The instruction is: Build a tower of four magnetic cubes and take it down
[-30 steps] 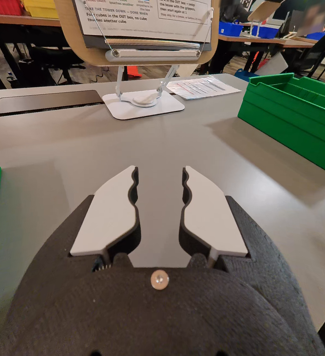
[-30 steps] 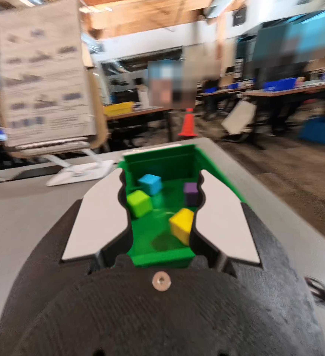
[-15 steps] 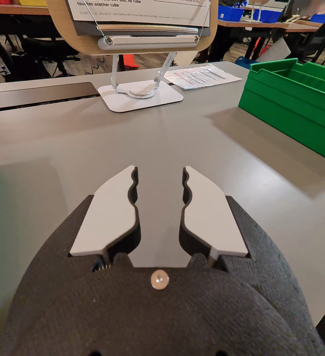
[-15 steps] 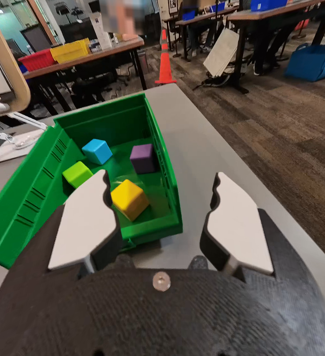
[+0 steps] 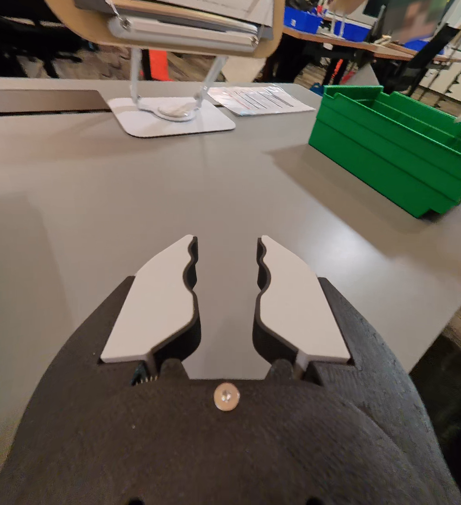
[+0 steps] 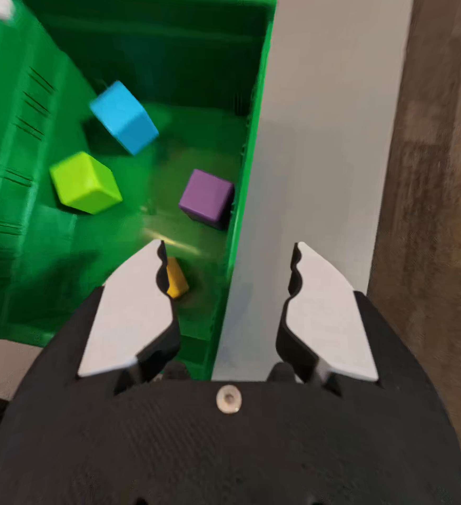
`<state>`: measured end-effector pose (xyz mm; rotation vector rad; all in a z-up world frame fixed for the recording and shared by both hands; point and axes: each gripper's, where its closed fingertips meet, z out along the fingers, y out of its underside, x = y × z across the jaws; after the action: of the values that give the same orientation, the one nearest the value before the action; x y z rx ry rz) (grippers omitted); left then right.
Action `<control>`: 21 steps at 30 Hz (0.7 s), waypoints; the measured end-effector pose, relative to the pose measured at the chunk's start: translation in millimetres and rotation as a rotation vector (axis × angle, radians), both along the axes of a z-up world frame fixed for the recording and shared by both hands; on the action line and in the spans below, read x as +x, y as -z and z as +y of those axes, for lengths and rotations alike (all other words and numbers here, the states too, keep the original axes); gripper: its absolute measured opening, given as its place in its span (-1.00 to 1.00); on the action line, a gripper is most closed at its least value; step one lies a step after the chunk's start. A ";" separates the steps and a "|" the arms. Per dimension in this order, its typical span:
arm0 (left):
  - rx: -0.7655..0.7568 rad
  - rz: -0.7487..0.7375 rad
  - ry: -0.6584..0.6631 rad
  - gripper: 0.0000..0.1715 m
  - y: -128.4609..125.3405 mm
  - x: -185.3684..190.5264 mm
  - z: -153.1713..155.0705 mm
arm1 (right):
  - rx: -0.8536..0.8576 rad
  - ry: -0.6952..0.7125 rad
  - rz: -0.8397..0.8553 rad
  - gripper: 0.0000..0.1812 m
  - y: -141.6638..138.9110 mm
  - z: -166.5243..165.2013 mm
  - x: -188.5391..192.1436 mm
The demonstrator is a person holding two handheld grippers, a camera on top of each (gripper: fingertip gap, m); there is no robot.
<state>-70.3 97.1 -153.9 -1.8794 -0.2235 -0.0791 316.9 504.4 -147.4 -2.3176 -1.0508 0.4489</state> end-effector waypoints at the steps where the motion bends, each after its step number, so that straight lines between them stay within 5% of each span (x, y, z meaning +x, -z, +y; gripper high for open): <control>1: -0.007 -0.011 0.028 -0.52 1.4 5.9 1.9 | -0.043 -0.014 -0.066 -0.04 10.6 4.3 -0.9; 6: -0.031 -0.018 0.112 -0.50 6.4 22.0 4.0 | -0.242 -0.044 -0.215 -0.19 44.3 4.8 -9.3; 8: -0.030 -0.021 0.128 -0.50 6.0 24.0 4.2 | -0.268 -0.055 -0.264 -0.84 52.1 0.3 -8.1; 9: -0.022 -0.024 0.140 -0.49 4.6 25.1 4.1 | -0.262 -0.056 -0.273 -0.93 52.6 1.0 -7.3; 16: -0.002 -0.128 0.146 -0.50 -0.3 24.3 3.9 | -0.325 -0.033 -0.231 -0.94 52.0 -6.8 -7.6; 21: 0.233 -0.013 -0.026 -0.53 -55.1 3.3 -10.4 | -0.346 -0.004 -0.178 -0.94 49.1 -17.4 -23.0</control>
<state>-67.0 86.7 -98.8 -1.6441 -0.2375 -0.0955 293.9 486.9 -196.5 -2.7027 -1.1347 0.4632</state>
